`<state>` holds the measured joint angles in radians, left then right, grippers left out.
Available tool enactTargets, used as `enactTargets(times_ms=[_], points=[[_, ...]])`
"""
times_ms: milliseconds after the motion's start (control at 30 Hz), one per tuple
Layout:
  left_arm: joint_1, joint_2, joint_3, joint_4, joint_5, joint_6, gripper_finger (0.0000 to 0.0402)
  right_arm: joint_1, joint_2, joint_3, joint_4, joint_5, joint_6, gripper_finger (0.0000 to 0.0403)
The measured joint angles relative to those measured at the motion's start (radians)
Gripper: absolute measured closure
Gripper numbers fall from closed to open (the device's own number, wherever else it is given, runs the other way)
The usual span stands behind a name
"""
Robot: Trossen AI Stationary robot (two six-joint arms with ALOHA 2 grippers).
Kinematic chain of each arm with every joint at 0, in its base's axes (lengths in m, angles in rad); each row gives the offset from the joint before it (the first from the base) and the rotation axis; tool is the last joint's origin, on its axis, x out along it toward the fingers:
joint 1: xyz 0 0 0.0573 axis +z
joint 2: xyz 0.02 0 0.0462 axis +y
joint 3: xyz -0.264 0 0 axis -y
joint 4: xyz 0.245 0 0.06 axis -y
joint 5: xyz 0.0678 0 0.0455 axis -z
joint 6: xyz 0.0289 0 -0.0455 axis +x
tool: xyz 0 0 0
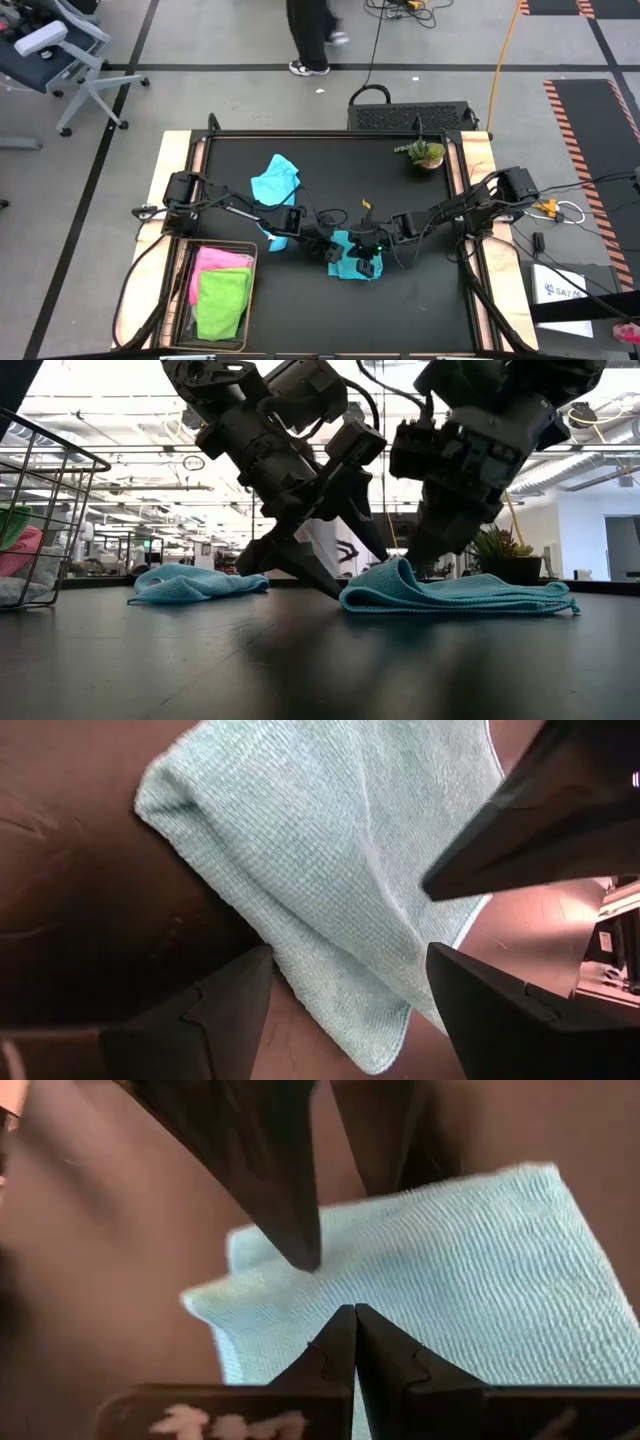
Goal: Fold microfiber towels
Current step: Put the right folded blue microfiber cloth into the wire basket
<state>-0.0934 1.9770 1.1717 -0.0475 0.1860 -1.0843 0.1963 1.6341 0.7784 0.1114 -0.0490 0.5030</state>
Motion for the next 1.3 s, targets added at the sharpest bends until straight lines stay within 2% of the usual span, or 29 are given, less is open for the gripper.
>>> enactTargets(times_ms=[167,367,833,1300], points=[[0.003,0.000,0.000,0.000,-0.004,-0.002,0.0135,0.002,0.058,0.000,0.016,-0.014,0.012,0.0403],[0.001,0.000,0.000,-0.003,-0.012,-0.001,0.0135,0.009,0.092,-0.001,0.117,-0.031,0.011,0.0403],[0.002,0.000,0.000,-0.002,-0.033,-0.003,0.0135,-0.026,0.094,-0.001,0.156,-0.029,-0.009,0.0403],[-0.008,0.000,-0.001,0.017,-0.077,-0.067,0.0135,-0.041,0.094,-0.002,0.162,-0.031,-0.045,0.0403]])
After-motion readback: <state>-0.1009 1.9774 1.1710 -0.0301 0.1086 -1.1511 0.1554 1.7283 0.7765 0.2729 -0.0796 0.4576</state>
